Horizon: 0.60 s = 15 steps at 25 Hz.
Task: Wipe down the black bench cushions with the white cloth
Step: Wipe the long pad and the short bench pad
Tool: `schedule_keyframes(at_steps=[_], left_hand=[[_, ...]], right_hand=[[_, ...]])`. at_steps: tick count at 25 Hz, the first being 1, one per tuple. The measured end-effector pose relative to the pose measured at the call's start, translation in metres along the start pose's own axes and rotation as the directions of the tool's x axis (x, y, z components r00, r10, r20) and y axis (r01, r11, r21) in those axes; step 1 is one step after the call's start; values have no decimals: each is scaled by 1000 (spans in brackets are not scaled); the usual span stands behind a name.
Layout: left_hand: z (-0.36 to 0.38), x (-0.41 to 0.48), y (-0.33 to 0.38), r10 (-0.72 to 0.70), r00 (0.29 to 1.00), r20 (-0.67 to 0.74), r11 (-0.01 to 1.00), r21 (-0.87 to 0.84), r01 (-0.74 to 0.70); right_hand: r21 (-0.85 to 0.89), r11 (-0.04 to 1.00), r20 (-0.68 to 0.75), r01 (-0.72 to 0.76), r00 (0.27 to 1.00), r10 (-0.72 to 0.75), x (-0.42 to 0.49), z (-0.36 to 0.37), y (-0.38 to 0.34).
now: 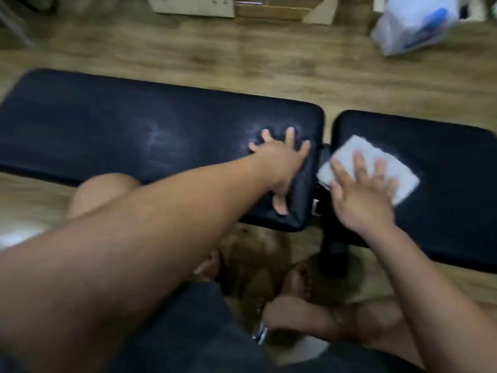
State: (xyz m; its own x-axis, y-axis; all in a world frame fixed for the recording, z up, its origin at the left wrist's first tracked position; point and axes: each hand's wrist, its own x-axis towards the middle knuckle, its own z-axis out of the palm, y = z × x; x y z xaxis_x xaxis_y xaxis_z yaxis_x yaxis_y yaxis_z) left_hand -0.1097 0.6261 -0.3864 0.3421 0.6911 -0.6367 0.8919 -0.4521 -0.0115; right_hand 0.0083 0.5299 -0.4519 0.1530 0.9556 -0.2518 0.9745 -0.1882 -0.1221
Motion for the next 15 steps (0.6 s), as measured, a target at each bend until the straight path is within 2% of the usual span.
schedule_keyframes(at_steps=[2, 3, 5, 8, 11, 15], left_hand=[[23, -5, -23, -27, 999, 28, 995, 99, 24], [20, -8, -21, -32, 998, 61, 992, 123, 25], [14, -8, -3, -3, 997, 75, 994, 112, -6], [16, -1, -11, 11, 997, 79, 995, 102, -19], [21, 3, -11, 6, 999, 52, 994, 110, -12], [25, 4, -10, 7, 999, 44, 995, 99, -11]], right_hand=[[-47, 999, 17, -2, 1000, 2, 29, -3, 32], [-12, 1000, 63, -18, 998, 19, 53, -9, 47], [-4, 1000, 143, -27, 989, 28, 101, -27, 38], [45, 995, 139, -89, 987, 82, 119, -27, 39], [58, 996, 13, -68, 998, 68, 78, -13, 38], [54, 998, -94, -20, 995, 25, -47, 20, 34]])
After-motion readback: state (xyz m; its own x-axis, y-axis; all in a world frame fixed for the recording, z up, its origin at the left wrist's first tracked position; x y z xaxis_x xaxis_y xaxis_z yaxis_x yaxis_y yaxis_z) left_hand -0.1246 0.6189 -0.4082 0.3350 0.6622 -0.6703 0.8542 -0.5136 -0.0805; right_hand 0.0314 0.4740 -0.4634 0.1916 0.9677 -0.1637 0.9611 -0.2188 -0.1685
